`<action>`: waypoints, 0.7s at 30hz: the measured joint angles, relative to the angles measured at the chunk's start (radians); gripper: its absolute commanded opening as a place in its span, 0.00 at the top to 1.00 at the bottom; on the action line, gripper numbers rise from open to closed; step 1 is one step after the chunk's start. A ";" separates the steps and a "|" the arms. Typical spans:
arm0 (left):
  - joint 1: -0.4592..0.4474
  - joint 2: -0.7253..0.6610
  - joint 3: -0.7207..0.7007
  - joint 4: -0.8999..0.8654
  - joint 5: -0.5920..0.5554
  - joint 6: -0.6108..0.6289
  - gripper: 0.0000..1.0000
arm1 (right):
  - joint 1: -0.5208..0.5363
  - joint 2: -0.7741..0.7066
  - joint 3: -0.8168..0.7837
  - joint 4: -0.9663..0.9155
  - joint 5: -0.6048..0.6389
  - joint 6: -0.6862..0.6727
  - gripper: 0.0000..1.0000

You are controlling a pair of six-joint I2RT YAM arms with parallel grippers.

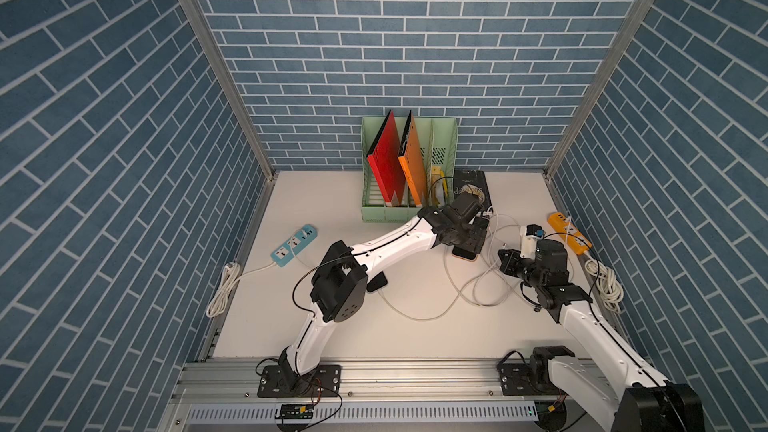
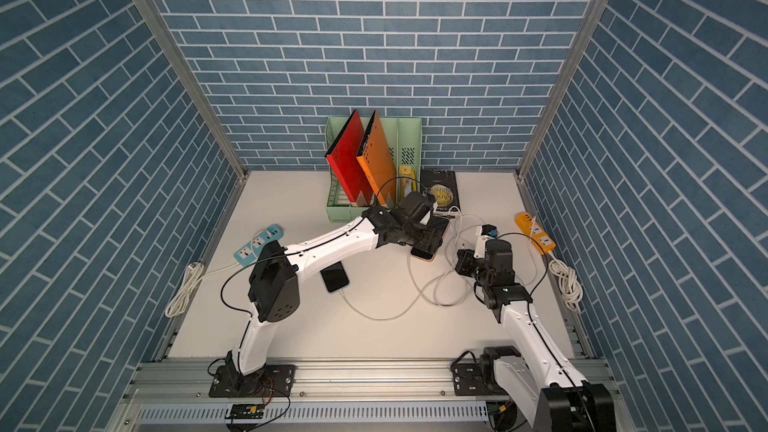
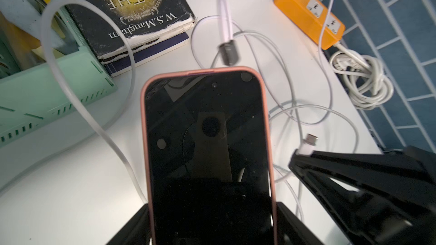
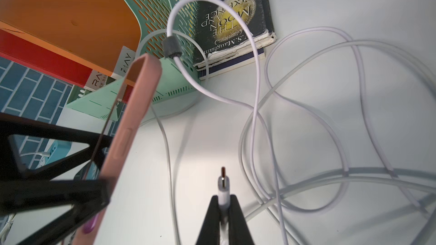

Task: Plug the charging cable into the phone
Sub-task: Pick up the phone at the center of the board, then insert the charging cable into the phone.

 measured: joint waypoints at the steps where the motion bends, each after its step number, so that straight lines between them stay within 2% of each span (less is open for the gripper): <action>1: 0.000 -0.029 -0.038 0.014 0.011 -0.003 1.00 | 0.000 -0.001 0.000 -0.002 -0.004 0.000 1.00; 8: -0.001 -0.215 -0.372 0.075 0.034 -0.032 1.00 | 0.000 0.018 0.008 -0.011 -0.058 0.000 1.00; 15: -0.001 -0.465 -0.697 0.187 -0.035 -0.089 1.00 | 0.017 0.035 0.008 0.038 -0.165 0.003 1.00; 18: 0.003 -0.584 -0.777 0.256 -0.073 -0.131 1.00 | 0.082 0.059 0.008 0.066 -0.171 0.004 1.00; 21: 0.013 -0.681 -0.840 0.327 -0.119 -0.184 1.00 | 0.195 0.090 0.008 0.094 -0.162 0.005 1.00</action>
